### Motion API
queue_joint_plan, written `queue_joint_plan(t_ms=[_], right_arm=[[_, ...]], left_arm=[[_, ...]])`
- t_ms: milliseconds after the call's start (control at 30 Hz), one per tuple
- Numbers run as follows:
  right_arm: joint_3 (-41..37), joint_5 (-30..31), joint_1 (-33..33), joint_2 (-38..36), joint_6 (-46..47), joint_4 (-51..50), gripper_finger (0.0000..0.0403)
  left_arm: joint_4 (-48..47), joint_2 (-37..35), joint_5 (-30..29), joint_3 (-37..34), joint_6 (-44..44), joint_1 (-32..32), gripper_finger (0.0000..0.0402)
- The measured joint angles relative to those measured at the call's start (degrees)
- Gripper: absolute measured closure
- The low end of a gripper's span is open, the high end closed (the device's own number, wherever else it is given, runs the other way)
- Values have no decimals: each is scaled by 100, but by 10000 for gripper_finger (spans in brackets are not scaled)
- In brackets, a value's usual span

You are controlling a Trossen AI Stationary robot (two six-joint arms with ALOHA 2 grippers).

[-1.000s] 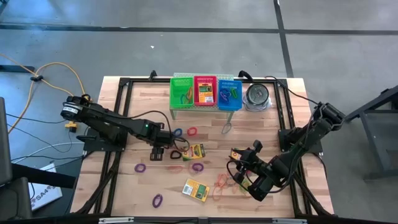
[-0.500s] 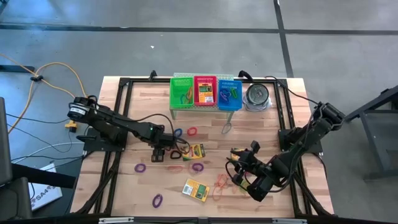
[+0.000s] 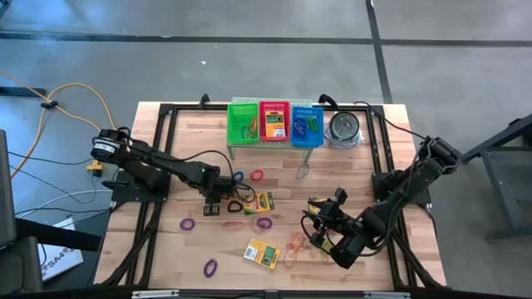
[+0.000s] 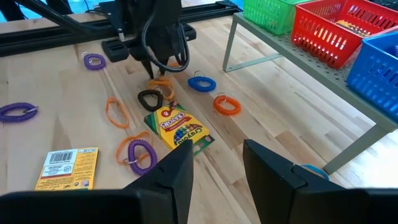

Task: Pick & Place Office Desk Supplies
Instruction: Put the orange rubber band into the green bin on the shelf

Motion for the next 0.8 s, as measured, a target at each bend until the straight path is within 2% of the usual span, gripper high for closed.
queue_joint_plan(t_ms=[100, 167, 400, 600, 800], right_arm=[[-1, 0, 0, 0, -2, 0, 273], [1, 0, 0, 0, -2, 0, 273], [1, 0, 0, 0, -94, 0, 273], [1, 0, 0, -2, -109, 2, 273], [1, -23, 0, -2, -109, 9, 273]], left_arm=[[8, 3, -108, -2, 3, 20, 374], [10, 3, -231, -4, 21, 20, 393], [-13, -44, -351, -9, -184, -42, 400], [-204, -302, -745, 99, -598, -343, 401], [-946, -616, -772, 488, -1494, -834, 401]])
